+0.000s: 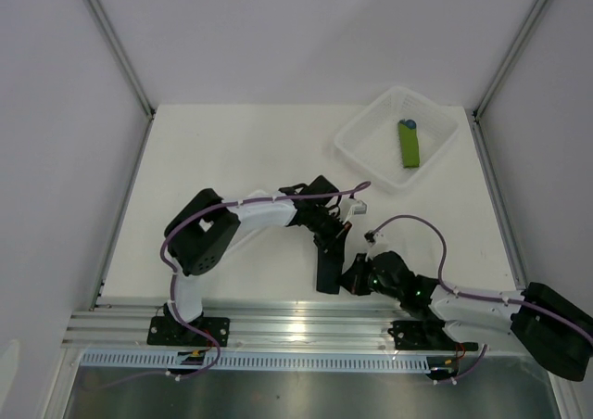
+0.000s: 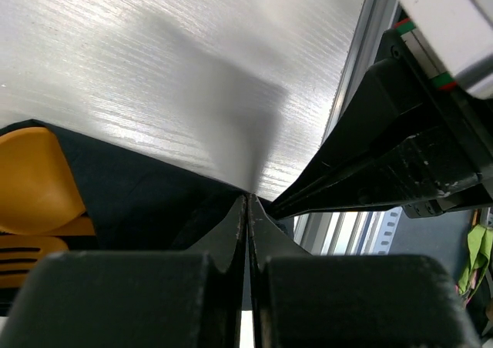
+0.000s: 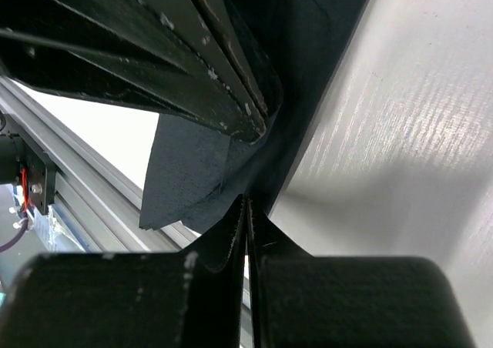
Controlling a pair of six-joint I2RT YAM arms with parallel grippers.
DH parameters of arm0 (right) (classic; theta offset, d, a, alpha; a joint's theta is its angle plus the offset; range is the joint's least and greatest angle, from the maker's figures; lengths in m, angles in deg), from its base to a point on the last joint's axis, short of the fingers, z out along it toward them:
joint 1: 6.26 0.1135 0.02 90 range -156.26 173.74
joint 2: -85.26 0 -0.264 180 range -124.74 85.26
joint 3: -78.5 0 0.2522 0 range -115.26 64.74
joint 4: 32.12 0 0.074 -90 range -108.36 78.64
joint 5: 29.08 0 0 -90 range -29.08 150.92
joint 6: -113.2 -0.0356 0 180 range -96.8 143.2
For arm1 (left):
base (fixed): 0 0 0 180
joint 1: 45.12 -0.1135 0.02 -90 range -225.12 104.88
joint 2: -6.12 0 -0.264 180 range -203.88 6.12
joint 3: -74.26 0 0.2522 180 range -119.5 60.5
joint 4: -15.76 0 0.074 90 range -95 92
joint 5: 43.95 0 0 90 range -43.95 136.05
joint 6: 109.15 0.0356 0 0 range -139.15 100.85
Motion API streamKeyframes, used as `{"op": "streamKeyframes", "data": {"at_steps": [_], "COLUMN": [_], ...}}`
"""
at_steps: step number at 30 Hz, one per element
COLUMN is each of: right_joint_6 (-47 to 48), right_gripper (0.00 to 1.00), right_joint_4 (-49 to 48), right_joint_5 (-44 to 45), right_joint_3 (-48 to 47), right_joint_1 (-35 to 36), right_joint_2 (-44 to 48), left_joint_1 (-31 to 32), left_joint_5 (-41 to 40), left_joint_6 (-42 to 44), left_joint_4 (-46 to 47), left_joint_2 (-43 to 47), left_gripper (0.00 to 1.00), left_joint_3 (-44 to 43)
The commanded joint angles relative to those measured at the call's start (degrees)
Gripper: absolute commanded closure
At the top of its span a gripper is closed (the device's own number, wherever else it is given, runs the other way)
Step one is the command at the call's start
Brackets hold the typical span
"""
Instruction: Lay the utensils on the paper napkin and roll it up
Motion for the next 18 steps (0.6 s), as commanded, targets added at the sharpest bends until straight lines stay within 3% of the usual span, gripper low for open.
{"op": "streamKeyframes", "data": {"at_steps": [1, 11, 18], "right_joint_6": [0.71, 1.06, 2.02], "right_gripper": [0.99, 1.0, 1.0], "right_joint_4": [-4.89, -6.3, -2.97], "right_joint_5": [-0.01, 0.7, 0.96], "right_joint_3": [0.2, 0.99, -0.06], "right_joint_1": [-0.05, -2.33, -2.42], "right_joint_2": [-1.91, -8.15, -7.37], "left_joint_1": [-0.72, -0.02, 0.95], "left_joint_5": [0.23, 2.87, 3.75], "left_joint_6": [-0.25, -2.8, -3.85], "left_joint_4": [1.44, 3.46, 3.55], "left_joint_2": [1.41, 3.69, 0.9], "left_gripper": [0.99, 0.99, 0.99], "left_joint_3": [-0.39, 0.39, -2.59]}}
